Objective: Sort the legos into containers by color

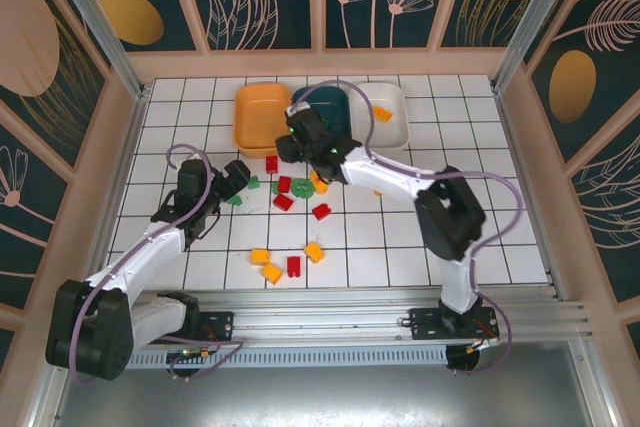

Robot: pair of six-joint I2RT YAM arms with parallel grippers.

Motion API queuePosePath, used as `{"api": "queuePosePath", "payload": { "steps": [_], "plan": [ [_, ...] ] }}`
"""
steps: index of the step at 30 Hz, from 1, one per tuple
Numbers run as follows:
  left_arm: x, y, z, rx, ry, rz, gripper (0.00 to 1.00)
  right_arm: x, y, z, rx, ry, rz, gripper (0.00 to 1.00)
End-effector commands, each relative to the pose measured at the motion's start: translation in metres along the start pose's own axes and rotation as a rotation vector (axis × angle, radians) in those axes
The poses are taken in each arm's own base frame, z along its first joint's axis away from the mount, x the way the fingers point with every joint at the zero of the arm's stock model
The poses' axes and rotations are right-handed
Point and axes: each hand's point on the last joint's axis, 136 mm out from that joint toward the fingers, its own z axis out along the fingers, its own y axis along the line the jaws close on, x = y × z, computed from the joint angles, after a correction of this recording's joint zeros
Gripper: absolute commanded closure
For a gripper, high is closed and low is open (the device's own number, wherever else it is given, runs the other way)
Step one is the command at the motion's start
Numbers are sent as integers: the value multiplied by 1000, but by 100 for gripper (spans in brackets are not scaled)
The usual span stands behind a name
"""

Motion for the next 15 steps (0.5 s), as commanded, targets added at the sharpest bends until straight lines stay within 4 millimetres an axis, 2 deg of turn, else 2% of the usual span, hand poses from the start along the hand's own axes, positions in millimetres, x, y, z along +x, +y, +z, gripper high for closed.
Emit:
{"api": "queuePosePath", "payload": {
  "steps": [1,4,7,12,14,15],
  "plan": [
    [6,-5,-1,48,29,-7,6,-25,12,38,-45,-26,-64,52],
    [6,-6,-6,40,37,24,6,-36,12,80,-55,19,-72,51],
    [4,-6,-11,33,31,48,6,-42,16,103,-65,34,-84,49],
    [2,-4,-15,34,15,57,5,-41,18,116,-99,36,-77,42],
    [4,-6,-14,40,22,55,5,-42,22,115,-120,33,-85,31],
    [4,-6,-14,44,26,54,5,-45,24,112,-126,24,-92,28]
  ]
}}
